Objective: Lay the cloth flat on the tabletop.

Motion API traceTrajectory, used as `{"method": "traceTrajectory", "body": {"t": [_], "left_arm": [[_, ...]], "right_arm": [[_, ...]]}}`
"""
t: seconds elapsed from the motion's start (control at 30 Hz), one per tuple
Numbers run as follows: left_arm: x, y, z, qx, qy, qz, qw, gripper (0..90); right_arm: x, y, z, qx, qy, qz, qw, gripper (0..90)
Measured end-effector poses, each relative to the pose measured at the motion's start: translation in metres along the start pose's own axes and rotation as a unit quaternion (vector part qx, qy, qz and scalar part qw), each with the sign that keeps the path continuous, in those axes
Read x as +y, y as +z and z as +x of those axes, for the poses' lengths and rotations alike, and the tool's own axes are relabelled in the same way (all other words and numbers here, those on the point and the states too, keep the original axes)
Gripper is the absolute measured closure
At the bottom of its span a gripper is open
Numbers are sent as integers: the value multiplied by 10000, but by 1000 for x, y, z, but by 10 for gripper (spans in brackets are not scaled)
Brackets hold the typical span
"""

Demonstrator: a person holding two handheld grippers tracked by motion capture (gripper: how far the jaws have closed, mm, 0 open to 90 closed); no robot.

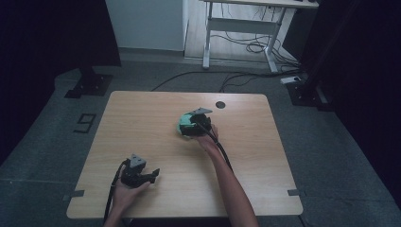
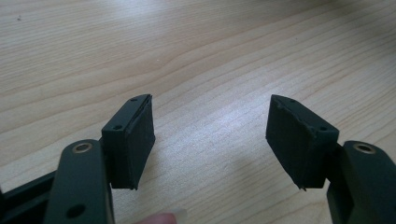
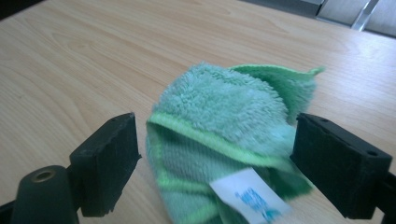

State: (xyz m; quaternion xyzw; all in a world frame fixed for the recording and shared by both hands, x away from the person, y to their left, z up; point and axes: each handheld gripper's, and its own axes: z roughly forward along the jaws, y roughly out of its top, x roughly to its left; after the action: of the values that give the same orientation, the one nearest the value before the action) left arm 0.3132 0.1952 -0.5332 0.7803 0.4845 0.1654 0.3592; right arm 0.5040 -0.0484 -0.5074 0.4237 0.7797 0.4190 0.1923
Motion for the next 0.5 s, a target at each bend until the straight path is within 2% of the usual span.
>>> {"method": "traceTrajectory", "body": {"t": [0.13, 0.23, 0.3, 0.43, 0.5], "left_arm": [[0, 0, -1, -11, 18, 11, 10000, 324], [0, 0, 1, 4, 17, 4, 10000, 324], [0, -1, 2, 14, 13, 10, 10000, 324], [0, -1, 3, 30, -12, 1, 10000, 324], [0, -1, 3, 30, -2, 4, 10000, 324]], "right_arm": [[-1, 15, 1, -105, -73, 211, 9997, 161], [-5, 24, 0, -263, -84, 321, 9991, 314], [-9, 27, -2, -279, -35, 344, 9990, 433], [-12, 22, -7, -145, 102, 232, 9996, 626], [-12, 17, -9, -133, 92, 172, 9997, 670]]}}
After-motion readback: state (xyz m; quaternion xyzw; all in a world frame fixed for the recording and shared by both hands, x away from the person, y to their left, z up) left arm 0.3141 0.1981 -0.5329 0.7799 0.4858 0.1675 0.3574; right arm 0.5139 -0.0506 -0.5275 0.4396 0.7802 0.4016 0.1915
